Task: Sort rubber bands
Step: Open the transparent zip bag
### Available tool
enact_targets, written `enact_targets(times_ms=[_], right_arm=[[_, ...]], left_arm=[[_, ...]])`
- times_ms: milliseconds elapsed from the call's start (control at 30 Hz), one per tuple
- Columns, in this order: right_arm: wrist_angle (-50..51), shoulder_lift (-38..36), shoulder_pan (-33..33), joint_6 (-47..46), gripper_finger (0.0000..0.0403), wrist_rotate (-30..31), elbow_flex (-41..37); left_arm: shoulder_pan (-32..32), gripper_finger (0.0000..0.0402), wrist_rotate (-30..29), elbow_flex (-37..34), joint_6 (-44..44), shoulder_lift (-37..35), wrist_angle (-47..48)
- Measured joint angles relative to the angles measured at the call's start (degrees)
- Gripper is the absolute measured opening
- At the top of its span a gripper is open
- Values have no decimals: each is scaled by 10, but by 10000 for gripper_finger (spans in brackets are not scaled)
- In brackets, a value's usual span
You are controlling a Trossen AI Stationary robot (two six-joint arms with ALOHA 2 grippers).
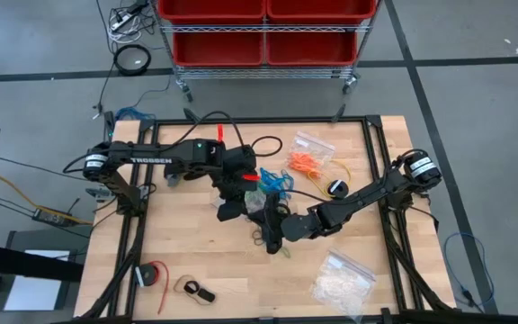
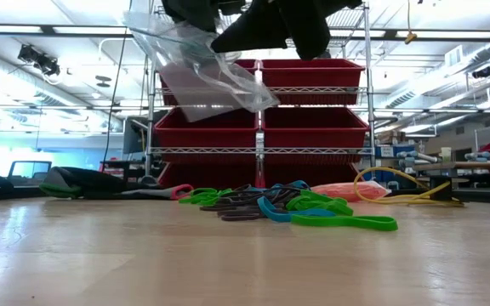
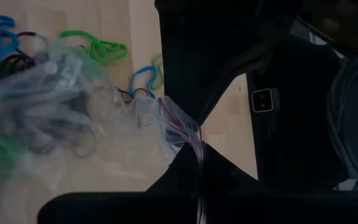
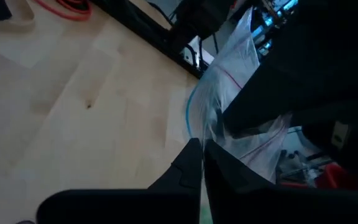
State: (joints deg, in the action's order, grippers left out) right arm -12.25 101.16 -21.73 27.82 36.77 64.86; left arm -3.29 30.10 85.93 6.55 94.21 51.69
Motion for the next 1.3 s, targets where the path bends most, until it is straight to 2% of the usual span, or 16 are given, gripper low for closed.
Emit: enact_targets(times_ms=[167,467,667,833,1100,1200,1300], right_arm=[[12,1,-1,26,46,0,20],[109,1,1,34,120,-28,52],[119,0,2,59,139,-35,55],[122,0,8,66,115,-9,55],[136,0,10,65,13,-4,55],[137,0,9,64,8,-4,55],[139,0,9,62,8,-6,55]], left_arm=[[0,5,3,0,21,2,-11],[-6,5,30,1,48,18,-27],[-27,5,62,3,72,18,-68],[-32,5,118,3,89,18,-97],[-31,5,141,3,76,18,-58],[-31,5,141,3,54,18,-37],[-31,5,115,3,29,18,-33]])
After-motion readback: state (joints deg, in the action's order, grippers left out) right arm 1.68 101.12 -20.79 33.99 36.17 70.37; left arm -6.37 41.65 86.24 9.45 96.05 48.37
